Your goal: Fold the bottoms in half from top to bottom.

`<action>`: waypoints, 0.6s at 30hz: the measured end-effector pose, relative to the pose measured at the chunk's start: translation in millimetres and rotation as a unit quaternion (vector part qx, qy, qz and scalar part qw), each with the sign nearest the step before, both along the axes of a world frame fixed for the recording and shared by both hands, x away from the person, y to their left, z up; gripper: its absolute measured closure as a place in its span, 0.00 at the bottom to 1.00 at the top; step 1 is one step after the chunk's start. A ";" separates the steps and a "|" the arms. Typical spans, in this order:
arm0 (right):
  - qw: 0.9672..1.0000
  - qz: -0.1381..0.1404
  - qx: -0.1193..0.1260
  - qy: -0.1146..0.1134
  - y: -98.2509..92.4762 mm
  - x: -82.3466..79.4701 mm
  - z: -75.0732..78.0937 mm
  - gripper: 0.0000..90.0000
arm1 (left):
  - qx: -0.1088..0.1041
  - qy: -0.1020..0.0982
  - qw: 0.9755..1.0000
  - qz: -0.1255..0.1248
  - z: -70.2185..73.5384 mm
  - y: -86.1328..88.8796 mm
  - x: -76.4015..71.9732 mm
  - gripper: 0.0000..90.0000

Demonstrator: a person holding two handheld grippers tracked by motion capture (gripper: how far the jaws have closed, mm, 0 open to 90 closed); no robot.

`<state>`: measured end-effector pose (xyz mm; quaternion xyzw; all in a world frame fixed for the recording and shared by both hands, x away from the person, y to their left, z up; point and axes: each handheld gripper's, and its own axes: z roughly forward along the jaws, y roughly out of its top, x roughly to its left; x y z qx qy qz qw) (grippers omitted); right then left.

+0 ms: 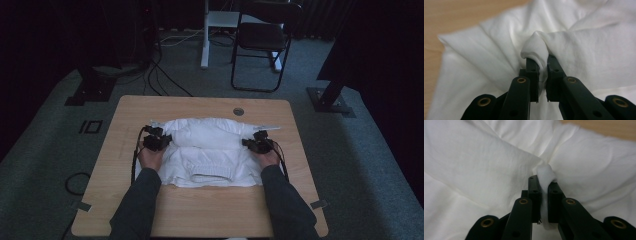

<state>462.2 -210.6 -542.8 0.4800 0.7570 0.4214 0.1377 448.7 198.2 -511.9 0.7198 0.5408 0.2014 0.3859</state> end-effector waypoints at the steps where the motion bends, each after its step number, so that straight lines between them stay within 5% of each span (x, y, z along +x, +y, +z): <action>1: 1.000 -0.002 0.006 -0.008 -2.2 -0.9 5.2 0.94 | -0.018 -0.012 1.000 0.000 6.6 2.9 -1.7 0.93; 8: 0.996 -0.018 0.043 -0.077 -18.0 -4.7 53.4 0.94 | -0.070 -0.076 0.995 -0.016 58.1 8.3 -8.8 0.93; 13: 0.993 -0.028 0.056 -0.103 -22.6 -3.2 76.5 0.94 | -0.092 -0.106 0.990 -0.025 85.6 6.4 -10.5 0.93; 18: 0.985 -0.037 0.091 -0.143 -34.4 -12.6 96.5 0.94 | -0.118 -0.136 0.983 -0.041 102.2 10.1 -26.3 0.93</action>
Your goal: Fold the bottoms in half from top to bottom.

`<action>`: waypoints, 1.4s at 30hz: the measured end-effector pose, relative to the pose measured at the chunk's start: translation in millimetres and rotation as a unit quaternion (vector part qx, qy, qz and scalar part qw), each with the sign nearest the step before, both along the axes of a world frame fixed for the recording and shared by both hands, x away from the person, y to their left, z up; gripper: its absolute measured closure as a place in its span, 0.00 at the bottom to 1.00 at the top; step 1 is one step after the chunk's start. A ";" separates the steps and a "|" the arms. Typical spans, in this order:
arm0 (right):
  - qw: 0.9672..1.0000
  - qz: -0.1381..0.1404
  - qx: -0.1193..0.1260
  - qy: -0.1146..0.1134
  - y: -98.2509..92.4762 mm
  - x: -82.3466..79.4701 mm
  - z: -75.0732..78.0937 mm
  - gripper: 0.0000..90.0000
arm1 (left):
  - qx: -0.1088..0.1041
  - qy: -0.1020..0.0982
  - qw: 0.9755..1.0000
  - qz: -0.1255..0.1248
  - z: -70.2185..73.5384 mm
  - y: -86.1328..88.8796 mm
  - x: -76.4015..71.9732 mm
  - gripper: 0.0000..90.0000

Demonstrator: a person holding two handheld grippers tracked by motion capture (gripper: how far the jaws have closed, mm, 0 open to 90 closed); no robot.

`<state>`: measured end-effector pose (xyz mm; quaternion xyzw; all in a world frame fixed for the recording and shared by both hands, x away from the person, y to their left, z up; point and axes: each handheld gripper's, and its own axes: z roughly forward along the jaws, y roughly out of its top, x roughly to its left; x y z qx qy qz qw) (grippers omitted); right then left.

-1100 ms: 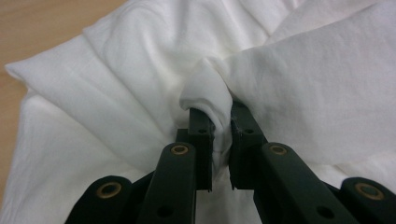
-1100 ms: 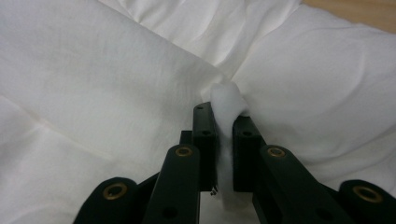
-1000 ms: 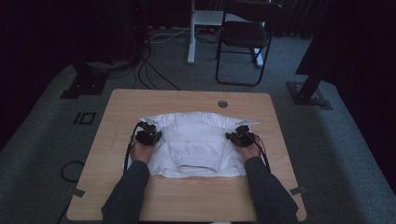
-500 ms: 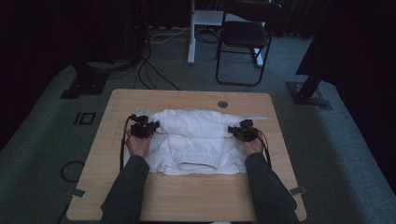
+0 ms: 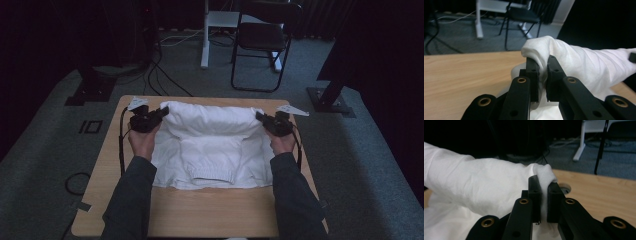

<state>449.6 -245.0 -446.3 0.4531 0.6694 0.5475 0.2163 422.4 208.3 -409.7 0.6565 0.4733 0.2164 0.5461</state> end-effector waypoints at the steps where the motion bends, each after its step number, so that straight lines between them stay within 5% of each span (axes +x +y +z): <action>1: 1.000 0.003 -0.007 -0.003 0.5 -4.0 2.4 0.94 | 0.005 -0.002 1.000 -0.004 1.2 0.4 -4.6 0.93; 6: 0.999 0.022 -0.024 -0.014 -2.0 -26.8 1.0 0.94 | -0.009 -0.007 1.000 -0.029 -6.7 7.1 -28.0 0.93; 12: 0.998 0.057 -0.036 -0.007 -6.8 -63.9 -16.1 0.94 | -0.020 0.009 0.998 -0.054 -30.2 17.6 -59.7 0.92; 17: 0.996 0.079 -0.039 0.021 -8.2 -95.4 -49.4 0.93 | -0.024 0.052 0.996 -0.063 -62.8 23.5 -78.5 0.90; 18: 0.996 0.080 -0.039 0.029 -8.1 -99.4 -55.9 0.93 | -0.019 0.072 0.995 -0.060 -76.6 25.1 -85.1 0.89; 21: 0.994 0.085 -0.038 0.050 -7.4 -106.4 -69.6 0.92 | -0.007 0.096 0.994 -0.054 -88.1 27.2 -89.2 0.85; 22: 0.993 0.090 -0.040 0.066 -6.4 -111.2 -79.5 0.85 | 0.004 0.100 0.994 -0.050 -90.7 27.8 -90.6 0.74; 23: 0.993 0.090 -0.040 0.066 -6.4 -111.2 -79.5 0.85 | 0.012 0.101 0.994 -0.044 -90.4 28.3 -92.1 0.74; 24: 0.993 0.084 -0.050 0.062 -5.4 -113.8 -78.7 0.64 | 0.018 0.092 0.995 -0.030 -86.5 29.9 -93.6 0.62; 27: 0.995 0.076 -0.045 0.044 -5.2 -114.5 -69.6 0.54 | 0.016 0.064 0.998 -0.014 -68.7 31.3 -93.9 0.59; 29: 0.997 0.058 -0.044 0.011 2.6 -112.3 -47.9 0.50 | 0.032 0.046 0.998 -0.014 -48.3 20.2 -88.8 0.58; 35: 0.996 0.063 -0.062 0.005 43.0 -97.0 -33.5 0.62 | 0.052 0.048 0.996 -0.052 -37.2 -23.2 -74.5 0.65; 39: 0.992 0.087 -0.091 0.026 84.4 -82.9 -45.9 0.70 | 0.079 0.073 0.991 -0.083 -58.3 -59.7 -63.8 0.73; 42: 0.989 0.093 -0.104 0.043 91.6 -81.4 -56.3 0.71 | 0.105 0.103 0.984 -0.099 -86.2 -77.0 -64.1 0.74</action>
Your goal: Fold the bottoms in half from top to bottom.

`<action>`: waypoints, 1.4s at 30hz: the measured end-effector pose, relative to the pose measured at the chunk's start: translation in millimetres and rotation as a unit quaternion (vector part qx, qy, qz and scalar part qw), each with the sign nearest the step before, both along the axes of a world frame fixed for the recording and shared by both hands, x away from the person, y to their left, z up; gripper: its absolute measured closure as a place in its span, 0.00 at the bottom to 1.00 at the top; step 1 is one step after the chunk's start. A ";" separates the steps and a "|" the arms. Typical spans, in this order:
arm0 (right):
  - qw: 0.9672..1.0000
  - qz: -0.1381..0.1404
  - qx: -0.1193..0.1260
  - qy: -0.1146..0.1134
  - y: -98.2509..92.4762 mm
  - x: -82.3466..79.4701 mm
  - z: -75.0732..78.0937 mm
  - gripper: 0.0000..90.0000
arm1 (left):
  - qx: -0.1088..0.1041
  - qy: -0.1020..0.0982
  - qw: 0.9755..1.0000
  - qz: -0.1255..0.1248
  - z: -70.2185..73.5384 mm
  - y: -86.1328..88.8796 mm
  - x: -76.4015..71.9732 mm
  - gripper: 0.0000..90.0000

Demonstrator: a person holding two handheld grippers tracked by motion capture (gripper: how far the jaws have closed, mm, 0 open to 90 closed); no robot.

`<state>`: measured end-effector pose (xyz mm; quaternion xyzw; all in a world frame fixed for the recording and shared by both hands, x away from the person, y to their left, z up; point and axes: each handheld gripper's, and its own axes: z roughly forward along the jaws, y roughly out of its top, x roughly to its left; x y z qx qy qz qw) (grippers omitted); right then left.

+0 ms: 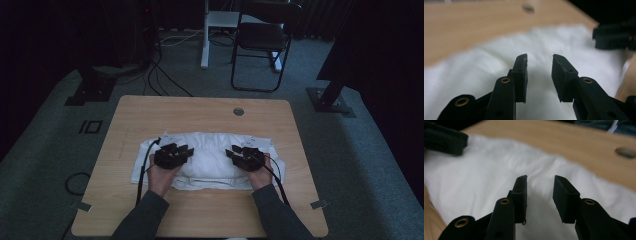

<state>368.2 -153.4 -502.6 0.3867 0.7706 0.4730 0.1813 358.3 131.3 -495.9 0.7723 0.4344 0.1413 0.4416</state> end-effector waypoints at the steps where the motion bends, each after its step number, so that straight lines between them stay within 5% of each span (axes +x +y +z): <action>1: 1.000 0.002 -0.016 0.010 1.1 -1.8 -10.4 0.73 | 0.015 0.008 1.000 -0.003 -9.0 -2.4 -1.1 0.75; 6: 0.998 -0.007 -0.052 0.022 -13.3 -12.4 -32.7 0.75 | 0.024 0.031 0.999 0.002 -37.4 5.3 -11.4 0.76; 15: 0.997 -0.024 -0.061 0.035 -35.3 -18.6 -47.9 0.75 | 0.041 0.011 0.997 0.058 -41.1 35.5 -25.0 0.72; 16: 0.997 -0.025 -0.062 0.036 -36.4 -18.5 -48.5 0.75 | 0.045 0.012 0.995 0.087 -42.2 51.4 -22.9 0.72; 20: 0.996 -0.024 -0.069 0.044 -34.0 -16.2 -55.8 0.75 | 0.039 0.015 0.990 0.136 -43.1 75.0 -15.6 0.57; 28: 0.996 -0.020 -0.066 0.047 -33.1 -15.2 -57.5 0.75 | 0.042 0.013 0.984 0.172 -44.6 82.7 -8.9 0.27; 31: 0.996 -0.020 -0.065 0.050 -32.9 -14.9 -58.1 0.75 | 0.049 0.023 0.980 0.192 -45.7 86.2 -6.9 0.15; 34: 0.996 -0.019 -0.066 0.049 -32.8 -15.1 -58.3 0.75 | 0.086 0.047 0.972 0.213 -53.9 84.1 -1.1 0.01; 39: 0.997 -0.019 -0.065 0.046 -31.9 -15.8 -58.7 0.74 | 0.097 0.051 0.968 0.226 -61.6 83.9 4.2 0.00; 42: 0.997 -0.018 -0.064 0.047 -32.0 -15.8 -58.8 0.74 | 0.099 0.051 0.968 0.226 -63.5 84.6 5.3 0.00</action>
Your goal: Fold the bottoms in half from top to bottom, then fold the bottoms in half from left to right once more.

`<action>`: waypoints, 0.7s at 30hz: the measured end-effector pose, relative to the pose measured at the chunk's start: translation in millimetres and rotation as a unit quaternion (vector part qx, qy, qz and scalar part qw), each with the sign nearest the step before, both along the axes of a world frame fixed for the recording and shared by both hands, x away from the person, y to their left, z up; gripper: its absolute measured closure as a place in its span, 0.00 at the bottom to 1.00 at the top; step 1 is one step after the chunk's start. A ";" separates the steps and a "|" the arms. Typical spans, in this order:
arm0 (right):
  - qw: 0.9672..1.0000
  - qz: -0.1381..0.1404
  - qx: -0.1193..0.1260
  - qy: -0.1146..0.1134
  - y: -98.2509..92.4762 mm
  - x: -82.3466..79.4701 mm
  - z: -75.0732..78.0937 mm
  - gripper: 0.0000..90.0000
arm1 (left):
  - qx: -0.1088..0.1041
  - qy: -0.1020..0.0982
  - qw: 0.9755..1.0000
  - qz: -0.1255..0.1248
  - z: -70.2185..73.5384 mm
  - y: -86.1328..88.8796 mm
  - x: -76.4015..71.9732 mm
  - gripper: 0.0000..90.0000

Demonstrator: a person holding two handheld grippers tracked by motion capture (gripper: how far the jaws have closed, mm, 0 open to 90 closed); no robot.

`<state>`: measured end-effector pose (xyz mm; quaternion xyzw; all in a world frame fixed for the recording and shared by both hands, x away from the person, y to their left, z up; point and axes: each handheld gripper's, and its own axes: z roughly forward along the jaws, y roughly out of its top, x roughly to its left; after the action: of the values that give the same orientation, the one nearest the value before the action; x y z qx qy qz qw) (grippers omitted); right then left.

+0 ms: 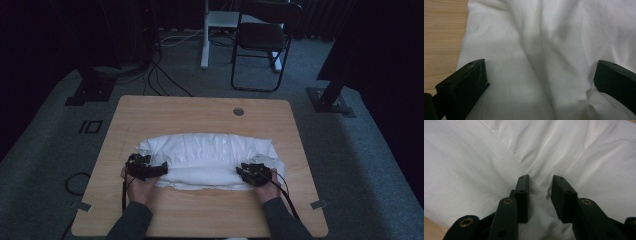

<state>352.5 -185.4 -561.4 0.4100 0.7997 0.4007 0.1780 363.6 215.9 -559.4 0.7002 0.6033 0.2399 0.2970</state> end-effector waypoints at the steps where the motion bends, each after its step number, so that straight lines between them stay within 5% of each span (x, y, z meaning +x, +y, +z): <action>1: 1.000 0.000 0.001 0.000 0.0 0.0 0.0 0.74 | -0.001 -0.001 1.000 -0.001 -0.2 0.6 0.1 0.00; 8: 1.000 0.002 0.006 0.002 -0.5 -0.2 -0.7 0.74 | -0.032 -0.005 0.999 -0.009 1.8 6.6 -0.2 0.00; 12: 1.000 0.003 0.008 0.002 -1.2 0.2 -1.2 0.74 | -0.039 -0.045 0.998 -0.005 11.1 9.8 -7.8 0.00; 16: 1.000 0.003 0.013 0.003 -1.9 0.4 -1.7 0.74 | -0.042 -0.041 0.998 -0.002 11.4 11.3 -6.7 0.00; 21: 1.000 0.004 0.015 0.005 -2.6 0.9 -2.0 0.74 | -0.084 -0.074 0.994 -0.007 20.5 20.1 -10.8 0.00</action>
<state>353.4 -188.0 -563.5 0.4115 0.7962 0.4112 0.1663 352.8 236.0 -538.9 0.6573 0.5928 0.2378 0.3999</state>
